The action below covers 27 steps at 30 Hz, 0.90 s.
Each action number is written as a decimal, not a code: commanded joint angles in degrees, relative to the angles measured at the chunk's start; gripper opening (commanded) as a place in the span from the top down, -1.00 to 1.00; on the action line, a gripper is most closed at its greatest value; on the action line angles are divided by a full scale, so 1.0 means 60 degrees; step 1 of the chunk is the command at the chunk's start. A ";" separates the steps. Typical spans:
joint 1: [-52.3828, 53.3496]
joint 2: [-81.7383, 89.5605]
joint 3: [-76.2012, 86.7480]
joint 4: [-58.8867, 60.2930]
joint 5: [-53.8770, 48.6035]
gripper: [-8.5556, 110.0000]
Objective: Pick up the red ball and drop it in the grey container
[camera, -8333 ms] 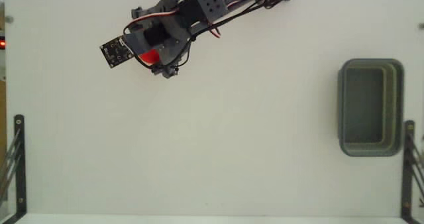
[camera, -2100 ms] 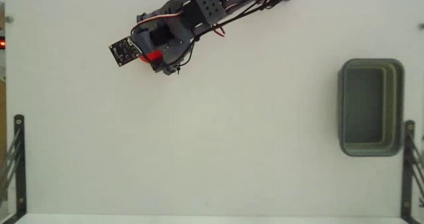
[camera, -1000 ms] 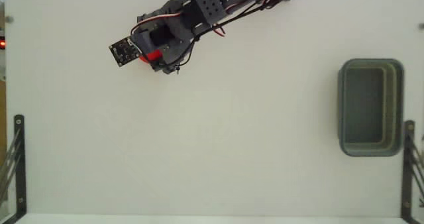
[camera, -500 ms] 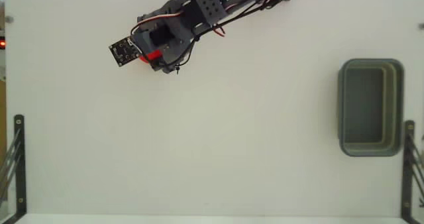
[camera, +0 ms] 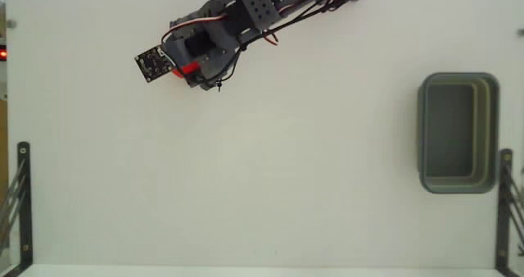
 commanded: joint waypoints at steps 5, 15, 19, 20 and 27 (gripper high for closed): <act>0.0211 0.0155 -0.0052 -0.0102 0.0029 -0.23; 0.0211 0.0301 -0.0382 0.0375 0.0029 -0.23; 0.0211 0.0416 -0.0706 0.0814 0.0029 -0.23; 0.0211 0.0438 -0.0777 0.0907 0.0029 -0.23; 0.0211 0.0625 -0.1666 0.1983 0.0029 -0.23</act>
